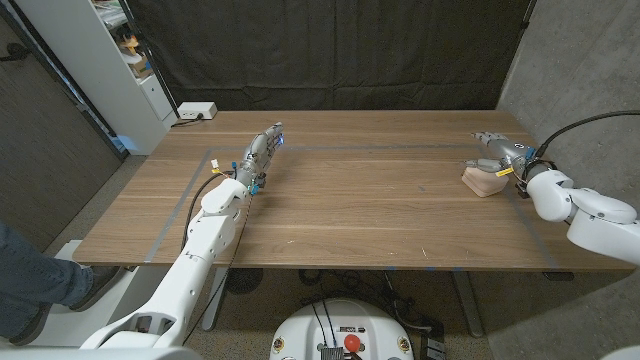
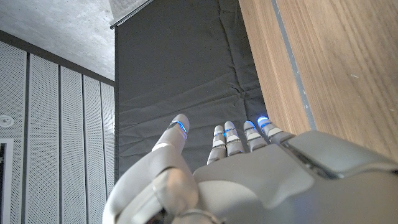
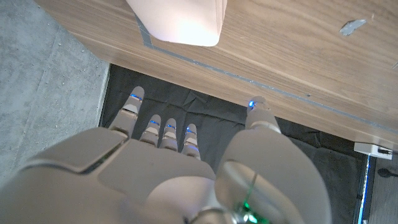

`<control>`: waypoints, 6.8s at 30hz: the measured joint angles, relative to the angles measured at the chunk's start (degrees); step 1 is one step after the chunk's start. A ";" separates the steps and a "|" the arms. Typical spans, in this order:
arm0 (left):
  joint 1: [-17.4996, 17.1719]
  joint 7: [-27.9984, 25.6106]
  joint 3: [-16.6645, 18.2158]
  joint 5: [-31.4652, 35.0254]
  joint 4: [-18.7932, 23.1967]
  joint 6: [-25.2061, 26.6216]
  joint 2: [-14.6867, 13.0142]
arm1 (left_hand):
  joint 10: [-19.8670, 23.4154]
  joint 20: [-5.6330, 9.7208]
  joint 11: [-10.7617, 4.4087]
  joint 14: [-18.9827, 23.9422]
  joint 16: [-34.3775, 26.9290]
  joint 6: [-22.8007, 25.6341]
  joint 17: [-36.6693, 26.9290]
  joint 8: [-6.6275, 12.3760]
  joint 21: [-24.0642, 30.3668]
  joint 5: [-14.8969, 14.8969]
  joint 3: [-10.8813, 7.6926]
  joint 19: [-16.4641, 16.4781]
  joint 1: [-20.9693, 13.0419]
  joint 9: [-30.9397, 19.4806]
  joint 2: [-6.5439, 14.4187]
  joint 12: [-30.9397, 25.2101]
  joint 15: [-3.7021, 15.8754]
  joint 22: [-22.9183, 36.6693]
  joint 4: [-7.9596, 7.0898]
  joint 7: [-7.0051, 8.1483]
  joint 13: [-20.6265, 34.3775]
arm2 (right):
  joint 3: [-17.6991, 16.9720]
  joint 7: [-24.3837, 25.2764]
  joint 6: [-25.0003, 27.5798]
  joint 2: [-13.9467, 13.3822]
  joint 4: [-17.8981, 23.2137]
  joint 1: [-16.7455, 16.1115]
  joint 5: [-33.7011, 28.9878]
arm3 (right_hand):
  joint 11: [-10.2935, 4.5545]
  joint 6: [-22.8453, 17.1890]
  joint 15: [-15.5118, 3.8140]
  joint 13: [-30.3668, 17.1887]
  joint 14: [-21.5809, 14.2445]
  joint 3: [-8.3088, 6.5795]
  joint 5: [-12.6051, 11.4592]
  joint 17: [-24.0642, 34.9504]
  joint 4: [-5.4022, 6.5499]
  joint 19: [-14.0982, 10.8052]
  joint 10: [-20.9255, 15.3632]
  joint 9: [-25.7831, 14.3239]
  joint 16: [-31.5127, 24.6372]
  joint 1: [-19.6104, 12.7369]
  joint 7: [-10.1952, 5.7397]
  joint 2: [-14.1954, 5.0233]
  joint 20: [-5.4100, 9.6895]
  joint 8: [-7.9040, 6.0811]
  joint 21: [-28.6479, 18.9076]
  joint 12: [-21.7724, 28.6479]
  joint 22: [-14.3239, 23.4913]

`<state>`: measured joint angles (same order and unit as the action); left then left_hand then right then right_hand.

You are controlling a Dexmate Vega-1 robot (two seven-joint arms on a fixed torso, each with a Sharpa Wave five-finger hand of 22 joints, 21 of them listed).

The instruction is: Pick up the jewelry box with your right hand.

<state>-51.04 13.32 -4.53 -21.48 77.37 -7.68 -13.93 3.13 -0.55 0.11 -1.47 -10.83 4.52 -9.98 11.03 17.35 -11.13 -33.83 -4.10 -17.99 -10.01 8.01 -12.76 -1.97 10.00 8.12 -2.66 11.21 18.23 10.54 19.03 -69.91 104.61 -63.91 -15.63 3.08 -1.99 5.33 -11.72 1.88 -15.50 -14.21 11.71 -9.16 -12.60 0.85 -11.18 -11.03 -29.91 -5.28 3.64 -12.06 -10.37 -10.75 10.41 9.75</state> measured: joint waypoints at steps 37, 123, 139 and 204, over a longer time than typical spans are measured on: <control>0.35 0.59 0.16 -0.12 -1.29 -0.48 0.63 | 0.94 -2.03 0.31 0.57 0.00 -0.01 0.00 0.00 -1.06 0.00 -0.23 0.39 0.00 -0.27 0.00 0.00 -2.44 0.00 0.10 0.00 0.00 | 4.04 -7.19 2.42 -1.53 -0.72 3.90 -1.70 | -0.30 2.01 0.19 -0.02 0.19 1.82 -2.35 -0.25 0.41 1.11 2.36 -0.16 0.00 -0.98 0.37 3.08 -0.13 -0.04 0.00 0.00 -0.01; -1.61 -2.78 -2.11 1.30 2.84 3.30 0.16 | 0.92 -2.54 0.30 0.46 0.00 1.12 -0.28 0.00 -2.55 -0.33 -0.70 0.46 0.00 -0.25 0.00 0.27 -2.91 0.28 -0.38 0.30 0.13 | 12.17 -15.48 -0.78 4.66 -15.56 15.05 -0.92 | -1.20 -1.23 -3.87 -0.16 -10.97 3.00 -7.67 0.04 1.11 -25.07 -4.17 -0.15 -4.07 -9.00 0.07 0.77 2.04 -1.91 -6.26 2.90 -0.22; -1.25 -2.93 -2.41 1.35 2.25 3.36 0.62 | 0.83 -2.98 -0.03 0.46 0.00 1.43 -0.28 0.00 -2.55 -0.33 -0.70 0.49 0.00 -0.24 0.00 0.27 -2.91 0.28 -0.38 0.62 0.12 | 12.17 -13.04 -3.02 5.01 -16.57 15.18 -1.04 | -1.09 -9.43 -7.60 -0.47 -19.11 2.93 -6.97 0.90 0.86 -30.98 -11.64 -0.43 -7.40 -12.99 0.24 0.28 4.09 -4.37 -6.60 4.69 -0.07; 2.24 0.58 -1.77 1.06 -3.46 0.95 1.81 | 0.85 -3.06 0.01 0.46 0.00 1.42 -0.27 0.00 -3.22 -0.29 -1.18 0.59 0.00 -0.24 0.00 0.26 -2.91 0.26 -0.54 0.62 0.11 | 7.42 -6.78 0.56 2.78 -9.20 11.04 0.39 | -2.37 -15.93 -7.29 -2.28 -23.31 3.41 -2.52 4.67 1.18 -33.64 -15.51 -2.19 -12.09 -13.83 -1.18 1.14 5.72 -5.56 -5.54 5.88 0.26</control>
<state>-48.80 13.90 -6.31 -20.42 73.90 -6.73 -12.11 3.98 -3.61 0.11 -1.01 -10.83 5.94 -10.25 11.03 14.13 -11.42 -35.01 -3.51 -17.99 -10.25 8.01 -12.49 -4.88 10.25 7.59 -2.04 11.32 25.66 3.76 19.60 -67.13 95.41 -52.87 -15.24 0.71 -17.92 -1.96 -14.00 -21.43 -12.09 -16.73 16.38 -7.98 -46.24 -14.66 -13.36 -23.13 -43.74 -6.45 4.78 -6.34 -15.93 -16.29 16.29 10.01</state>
